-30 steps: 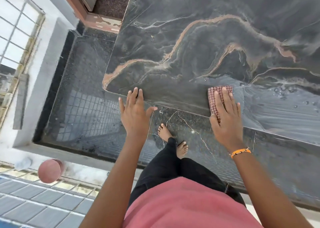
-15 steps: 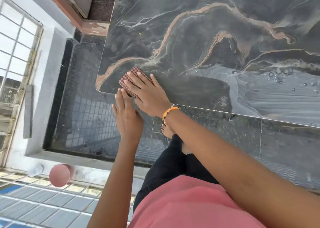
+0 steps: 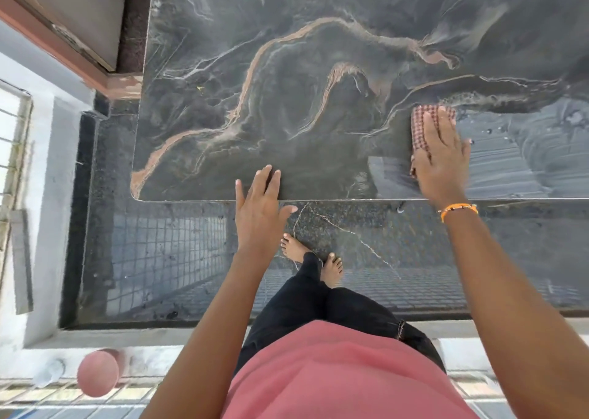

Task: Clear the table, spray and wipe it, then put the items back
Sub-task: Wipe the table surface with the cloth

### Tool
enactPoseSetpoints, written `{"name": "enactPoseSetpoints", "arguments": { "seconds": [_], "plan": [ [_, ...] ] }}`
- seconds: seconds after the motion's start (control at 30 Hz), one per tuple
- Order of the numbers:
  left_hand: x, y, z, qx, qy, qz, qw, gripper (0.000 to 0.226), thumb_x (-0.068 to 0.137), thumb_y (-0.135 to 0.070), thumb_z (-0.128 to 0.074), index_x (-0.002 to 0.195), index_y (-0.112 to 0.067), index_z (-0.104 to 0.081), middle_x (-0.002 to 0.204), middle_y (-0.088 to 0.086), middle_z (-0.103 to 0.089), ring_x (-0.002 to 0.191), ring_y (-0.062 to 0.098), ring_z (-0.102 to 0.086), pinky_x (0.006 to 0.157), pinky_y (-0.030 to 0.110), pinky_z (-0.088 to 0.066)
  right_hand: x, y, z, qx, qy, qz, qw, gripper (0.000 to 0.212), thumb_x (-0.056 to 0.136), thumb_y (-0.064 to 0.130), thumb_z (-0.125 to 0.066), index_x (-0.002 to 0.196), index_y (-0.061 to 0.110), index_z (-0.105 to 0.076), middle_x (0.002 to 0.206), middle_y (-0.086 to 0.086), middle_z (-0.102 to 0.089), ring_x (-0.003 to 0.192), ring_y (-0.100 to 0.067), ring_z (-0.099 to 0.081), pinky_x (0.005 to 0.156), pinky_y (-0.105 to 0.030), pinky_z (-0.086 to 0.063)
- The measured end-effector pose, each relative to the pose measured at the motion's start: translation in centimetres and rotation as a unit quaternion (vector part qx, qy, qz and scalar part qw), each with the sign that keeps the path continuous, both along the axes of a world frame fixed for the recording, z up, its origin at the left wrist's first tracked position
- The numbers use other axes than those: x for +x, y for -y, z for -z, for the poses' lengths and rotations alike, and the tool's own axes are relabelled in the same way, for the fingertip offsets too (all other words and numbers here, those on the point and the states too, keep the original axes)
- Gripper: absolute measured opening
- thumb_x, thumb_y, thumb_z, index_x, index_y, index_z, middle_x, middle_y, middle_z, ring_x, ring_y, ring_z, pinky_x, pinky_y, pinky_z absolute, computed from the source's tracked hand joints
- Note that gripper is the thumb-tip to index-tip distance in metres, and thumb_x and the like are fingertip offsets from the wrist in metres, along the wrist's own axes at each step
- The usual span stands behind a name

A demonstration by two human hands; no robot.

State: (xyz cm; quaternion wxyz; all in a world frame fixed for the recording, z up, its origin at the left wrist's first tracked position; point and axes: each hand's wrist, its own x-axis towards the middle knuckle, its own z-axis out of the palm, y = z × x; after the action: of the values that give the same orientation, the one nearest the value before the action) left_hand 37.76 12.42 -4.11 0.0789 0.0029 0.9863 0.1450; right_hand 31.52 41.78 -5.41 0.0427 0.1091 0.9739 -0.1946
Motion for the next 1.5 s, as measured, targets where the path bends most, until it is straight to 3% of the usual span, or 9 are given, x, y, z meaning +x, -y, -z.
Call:
{"name": "enactPoseSetpoints", "arguments": {
  "seconds": [0.17, 0.3, 0.47, 0.63, 0.97, 1.17, 1.23, 1.33, 1.5],
  "plan": [
    [-0.2, 0.1, 0.4, 0.001, -0.037, -0.019, 0.999, 0.054, 0.086, -0.021, -0.063, 0.137, -0.015, -0.044, 0.148, 0.0, -0.039, 0.128, 0.019, -0.048, 0.117, 0.041, 0.001, 4.0, 2.2, 0.7, 0.02, -0.016, 0.049, 0.998, 0.07, 0.08, 0.034, -0.023, 0.147, 0.013, -0.026, 0.156, -0.013, -0.019, 0.143, -0.035, -0.02, 0.115, -0.052, -0.012],
    [-0.3, -0.1, 0.7, -0.006, -0.043, -0.025, 0.999, 0.052, 0.084, -0.019, -0.065, 0.134, -0.015, -0.049, 0.144, 0.0, -0.044, 0.116, 0.022, -0.057, 0.117, 0.04, -0.003, 3.8, 9.2, 0.4, 0.017, -0.023, -0.032, 0.999, 0.067, 0.08, 0.027, -0.03, 0.145, 0.011, -0.03, 0.153, -0.015, -0.027, 0.14, -0.036, -0.025, 0.113, -0.052, -0.02],
    [-0.5, -0.1, 0.4, -0.009, -0.047, -0.007, 0.999, 0.059, 0.08, -0.018, -0.07, 0.133, -0.007, -0.048, 0.141, 0.008, -0.047, 0.125, 0.025, -0.05, 0.117, 0.048, -0.012, 3.7, 15.8, 0.1, -0.035, -0.032, -0.219, 0.975, 0.066, 0.08, 0.023, -0.041, 0.145, 0.016, -0.03, 0.154, -0.008, -0.026, 0.143, -0.031, -0.019, 0.116, -0.049, -0.018],
    [-0.3, -2.4, -0.1, -0.033, -0.028, 0.044, 0.998, 0.075, 0.08, -0.025, -0.071, 0.142, -0.01, -0.033, 0.15, 0.005, -0.033, 0.14, 0.021, -0.03, 0.116, 0.046, -0.003, 5.1, 10.5, 0.6, 0.008, -0.028, -0.319, 0.947, 0.065, 0.083, 0.03, -0.036, 0.147, 0.025, -0.024, 0.157, 0.002, -0.021, 0.145, -0.021, -0.014, 0.116, -0.049, -0.011],
    [-3.1, -7.2, -0.5, -0.063, 0.013, 0.117, 0.991, 0.081, 0.083, -0.043, -0.06, 0.147, -0.013, -0.022, 0.156, -0.001, -0.022, 0.145, 0.017, -0.013, 0.116, 0.044, 0.006, 6.4, -5.5, 0.3, -0.013, 0.004, -0.038, 0.999, 0.067, 0.081, 0.038, -0.022, 0.147, 0.027, -0.025, 0.158, 0.002, -0.016, 0.146, -0.02, -0.01, 0.116, -0.048, -0.002],
    [-3.3, -7.2, -0.2, -0.062, 0.015, 0.098, 0.993, 0.077, 0.079, -0.042, -0.064, 0.144, -0.016, -0.032, 0.152, -0.004, -0.03, 0.142, 0.014, -0.024, 0.116, 0.044, 0.008, 6.2, 1.2, 0.9, -0.017, -0.022, 0.233, 0.972, 0.067, 0.084, 0.029, -0.037, 0.147, 0.01, -0.025, 0.156, -0.014, -0.018, 0.144, -0.036, -0.014, 0.115, -0.057, -0.013],
    [-3.3, -7.3, -0.3, -0.065, 0.014, 0.092, 0.994, 0.076, 0.079, -0.041, -0.066, 0.143, -0.016, -0.034, 0.152, -0.004, -0.031, 0.142, 0.013, -0.025, 0.116, 0.044, 0.008, 6.3, 5.1, 0.8, -0.022, -0.023, 0.179, 0.983, 0.068, 0.084, 0.028, -0.041, 0.147, 0.009, -0.024, 0.155, -0.016, -0.02, 0.143, -0.038, -0.016, 0.114, -0.057, -0.012],
    [-3.1, -7.4, -0.4, -0.061, 0.007, 0.09, 0.994, 0.073, 0.08, -0.036, -0.067, 0.143, -0.016, -0.034, 0.151, -0.003, -0.032, 0.142, 0.014, -0.026, 0.115, 0.044, 0.009, 6.0, 8.8, 0.5, -0.012, -0.03, -0.037, 0.999, 0.067, 0.085, 0.028, -0.044, 0.147, 0.013, -0.024, 0.155, -0.013, -0.021, 0.143, -0.035, -0.017, 0.115, -0.056, -0.014],
    [-3.0, -8.3, -1.1, -0.061, 0.022, 0.087, 0.994, 0.086, 0.08, -0.039, -0.067, 0.147, -0.014, -0.021, 0.154, 0.001, -0.025, 0.144, 0.019, -0.02, 0.115, 0.047, 0.01, 2.4, 6.8, 0.4, 0.002, -0.029, -0.265, 0.964, 0.061, 0.09, 0.024, -0.041, 0.147, 0.025, -0.022, 0.158, 0.0, -0.017, 0.146, -0.022, -0.012, 0.115, -0.052, -0.007]
  ]
}}
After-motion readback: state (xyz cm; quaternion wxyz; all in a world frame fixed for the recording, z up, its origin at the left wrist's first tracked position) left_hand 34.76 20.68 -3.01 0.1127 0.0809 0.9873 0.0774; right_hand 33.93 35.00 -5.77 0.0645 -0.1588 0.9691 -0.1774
